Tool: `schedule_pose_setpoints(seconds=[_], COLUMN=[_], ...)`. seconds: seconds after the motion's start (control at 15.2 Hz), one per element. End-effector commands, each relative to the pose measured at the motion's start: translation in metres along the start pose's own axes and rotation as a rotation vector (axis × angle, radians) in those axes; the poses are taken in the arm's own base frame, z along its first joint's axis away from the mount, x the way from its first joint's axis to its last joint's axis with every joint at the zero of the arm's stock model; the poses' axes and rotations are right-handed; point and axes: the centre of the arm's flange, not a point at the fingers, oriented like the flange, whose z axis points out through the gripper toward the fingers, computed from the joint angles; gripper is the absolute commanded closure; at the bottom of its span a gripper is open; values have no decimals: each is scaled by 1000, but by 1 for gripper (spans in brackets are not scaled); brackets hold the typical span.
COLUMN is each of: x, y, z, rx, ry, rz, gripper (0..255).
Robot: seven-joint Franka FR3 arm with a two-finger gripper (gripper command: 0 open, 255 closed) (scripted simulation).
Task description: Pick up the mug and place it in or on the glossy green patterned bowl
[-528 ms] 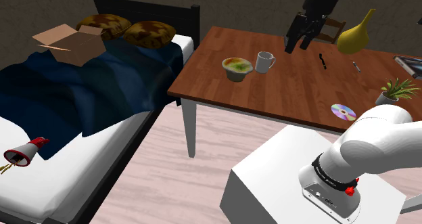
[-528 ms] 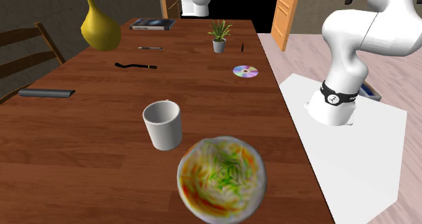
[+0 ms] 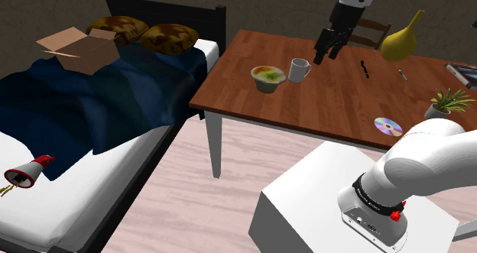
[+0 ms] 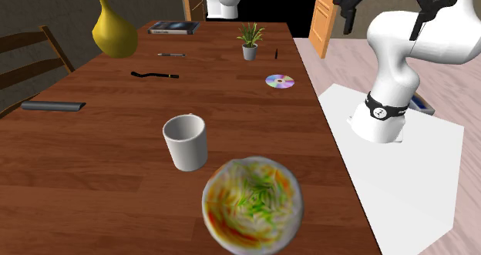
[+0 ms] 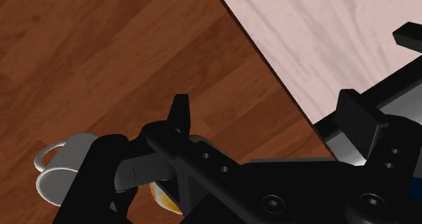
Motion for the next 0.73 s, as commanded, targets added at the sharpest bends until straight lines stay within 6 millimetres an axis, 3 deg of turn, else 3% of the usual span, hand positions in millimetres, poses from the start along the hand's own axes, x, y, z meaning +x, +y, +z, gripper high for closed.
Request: schedule_pose_setpoints(seconds=[0.0, 0.66], x=[13, 87], y=[15, 93], z=[12, 75], rx=[-13, -70], ry=[4, 14], rz=[-15, -84], gripper=[0, 0])
